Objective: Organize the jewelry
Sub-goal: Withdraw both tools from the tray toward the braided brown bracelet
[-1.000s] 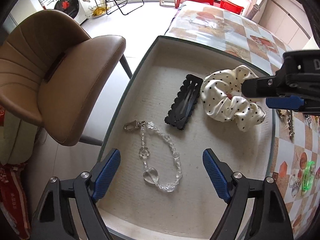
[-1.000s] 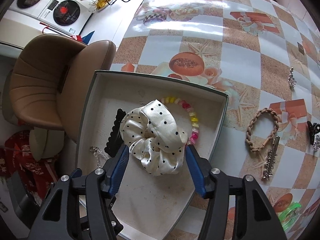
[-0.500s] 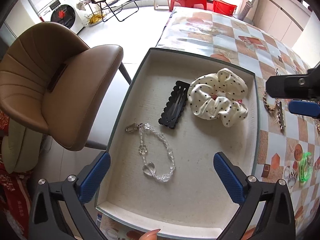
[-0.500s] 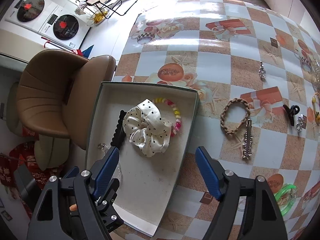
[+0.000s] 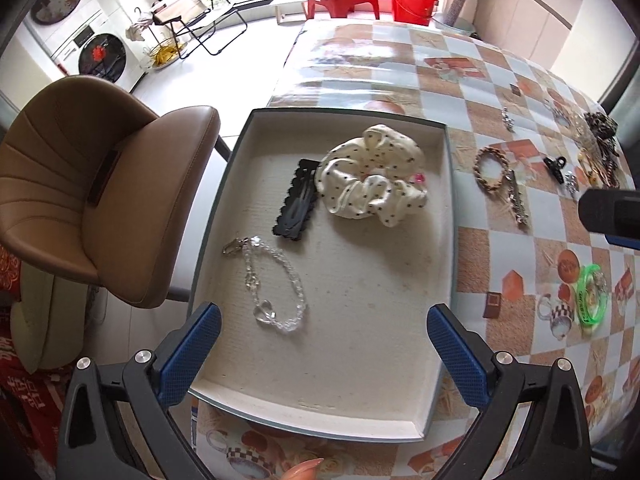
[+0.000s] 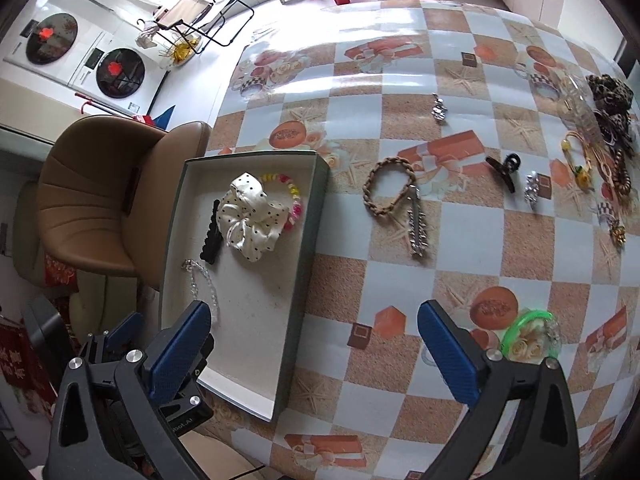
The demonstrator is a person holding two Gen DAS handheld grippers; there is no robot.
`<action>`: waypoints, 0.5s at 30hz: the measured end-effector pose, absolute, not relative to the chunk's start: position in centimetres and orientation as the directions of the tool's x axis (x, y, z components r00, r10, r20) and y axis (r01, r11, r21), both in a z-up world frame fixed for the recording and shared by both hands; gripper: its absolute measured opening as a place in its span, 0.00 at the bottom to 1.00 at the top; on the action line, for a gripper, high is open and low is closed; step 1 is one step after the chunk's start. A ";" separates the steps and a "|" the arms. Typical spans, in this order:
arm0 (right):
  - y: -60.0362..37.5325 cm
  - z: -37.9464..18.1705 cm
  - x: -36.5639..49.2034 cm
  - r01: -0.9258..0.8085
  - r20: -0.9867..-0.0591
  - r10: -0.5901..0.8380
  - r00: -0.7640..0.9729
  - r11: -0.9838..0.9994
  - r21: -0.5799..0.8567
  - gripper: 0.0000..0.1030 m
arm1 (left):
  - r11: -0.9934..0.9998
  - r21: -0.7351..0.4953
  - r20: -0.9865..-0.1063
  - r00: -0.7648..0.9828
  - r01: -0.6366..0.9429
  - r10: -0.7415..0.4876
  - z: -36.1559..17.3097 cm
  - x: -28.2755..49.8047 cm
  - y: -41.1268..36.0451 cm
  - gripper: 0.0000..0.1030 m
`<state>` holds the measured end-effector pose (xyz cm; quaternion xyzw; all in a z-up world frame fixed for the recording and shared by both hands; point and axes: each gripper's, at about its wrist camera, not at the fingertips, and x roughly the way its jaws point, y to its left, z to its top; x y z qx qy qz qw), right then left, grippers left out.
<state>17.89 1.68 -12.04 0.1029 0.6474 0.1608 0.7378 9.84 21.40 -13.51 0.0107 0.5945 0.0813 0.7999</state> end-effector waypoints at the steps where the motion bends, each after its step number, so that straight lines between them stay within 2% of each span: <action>1: 1.0 -12.0 17.6 -0.093 -0.924 0.367 0.109 0.929 0.358 1.00 | 0.988 0.112 -0.950 0.281 -0.107 0.138 -13.3 9.8 20.9 1.00; 15: -8.9 -12.3 14.2 0.081 -0.936 0.325 0.136 0.938 0.337 1.00 | 0.997 0.071 -0.951 0.302 0.011 0.064 -11.8 10.3 14.1 1.00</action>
